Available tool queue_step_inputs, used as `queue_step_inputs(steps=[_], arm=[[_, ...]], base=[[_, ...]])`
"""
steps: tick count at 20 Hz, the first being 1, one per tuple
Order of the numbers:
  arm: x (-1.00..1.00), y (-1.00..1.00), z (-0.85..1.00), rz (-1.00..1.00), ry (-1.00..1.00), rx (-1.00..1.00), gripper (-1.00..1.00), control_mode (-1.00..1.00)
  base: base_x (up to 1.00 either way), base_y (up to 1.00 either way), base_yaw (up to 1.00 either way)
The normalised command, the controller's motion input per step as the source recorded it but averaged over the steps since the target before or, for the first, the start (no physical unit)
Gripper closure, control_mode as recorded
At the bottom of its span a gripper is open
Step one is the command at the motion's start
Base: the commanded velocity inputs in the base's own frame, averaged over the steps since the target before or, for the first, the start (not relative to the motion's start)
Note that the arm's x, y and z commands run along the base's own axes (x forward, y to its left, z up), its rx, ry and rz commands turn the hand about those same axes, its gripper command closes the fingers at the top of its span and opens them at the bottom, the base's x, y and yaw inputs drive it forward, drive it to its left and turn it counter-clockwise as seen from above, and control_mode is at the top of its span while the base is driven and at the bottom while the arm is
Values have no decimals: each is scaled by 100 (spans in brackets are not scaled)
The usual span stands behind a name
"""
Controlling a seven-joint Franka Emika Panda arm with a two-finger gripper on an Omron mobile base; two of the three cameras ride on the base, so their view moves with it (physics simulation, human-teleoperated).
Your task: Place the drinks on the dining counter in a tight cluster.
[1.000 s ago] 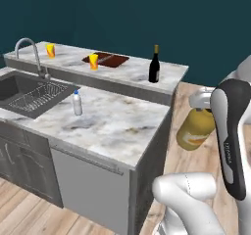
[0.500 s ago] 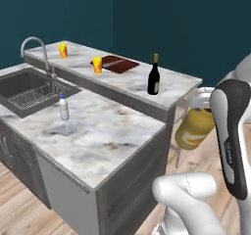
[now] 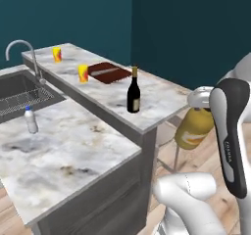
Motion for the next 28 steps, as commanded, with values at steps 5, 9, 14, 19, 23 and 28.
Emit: queue_step_inputs(steps=[5, 9, 14, 19, 23, 28], arm=[[0, 0, 0, 0, 0, 0, 100, 100], [0, 0, 0, 0, 0, 0, 100, 100], [0, 0, 0, 0, 0, 0, 100, 100], [0, 0, 0, 0, 0, 0, 100, 100], [0, 0, 0, 0, 0, 0, 100, 100], [0, 0, 0, 0, 0, 0, 100, 100]], base=[[1, -92, 31], [0, -67, 32], [6, -29, 43], [3, -50, 58], [16, -79, 33], [18, -36, 6]])
